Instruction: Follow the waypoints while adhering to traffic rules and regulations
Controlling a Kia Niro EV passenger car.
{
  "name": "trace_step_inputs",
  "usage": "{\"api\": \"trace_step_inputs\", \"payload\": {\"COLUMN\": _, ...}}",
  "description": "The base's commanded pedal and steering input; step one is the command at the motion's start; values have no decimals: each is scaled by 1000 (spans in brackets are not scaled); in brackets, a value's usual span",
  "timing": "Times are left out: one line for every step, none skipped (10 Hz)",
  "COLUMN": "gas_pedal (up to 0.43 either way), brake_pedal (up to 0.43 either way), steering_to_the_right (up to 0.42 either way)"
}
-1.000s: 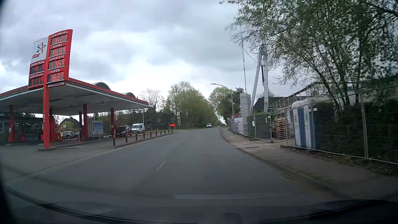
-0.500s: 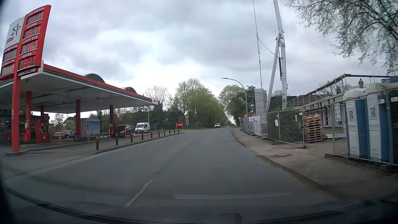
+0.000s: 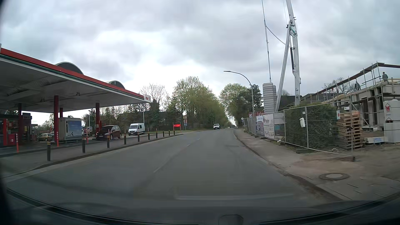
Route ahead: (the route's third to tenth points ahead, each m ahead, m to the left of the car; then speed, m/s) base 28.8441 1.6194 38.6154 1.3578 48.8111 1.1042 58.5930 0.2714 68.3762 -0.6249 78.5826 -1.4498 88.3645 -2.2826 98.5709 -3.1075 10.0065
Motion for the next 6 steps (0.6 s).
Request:
{"api": "trace_step_inputs", "payload": {"gas_pedal": 268, "brake_pedal": 0, "steering_to_the_right": 5}}
{"api": "trace_step_inputs", "payload": {"gas_pedal": 268, "brake_pedal": 0, "steering_to_the_right": 4}}
{"api": "trace_step_inputs", "payload": {"gas_pedal": 268, "brake_pedal": 0, "steering_to_the_right": 4}}
{"api": "trace_step_inputs", "payload": {"gas_pedal": 268, "brake_pedal": 0, "steering_to_the_right": 2}}
{"api": "trace_step_inputs", "payload": {"gas_pedal": 268, "brake_pedal": 0, "steering_to_the_right": 0}}
{"api": "trace_step_inputs", "payload": {"gas_pedal": 268, "brake_pedal": 0, "steering_to_the_right": -3}}
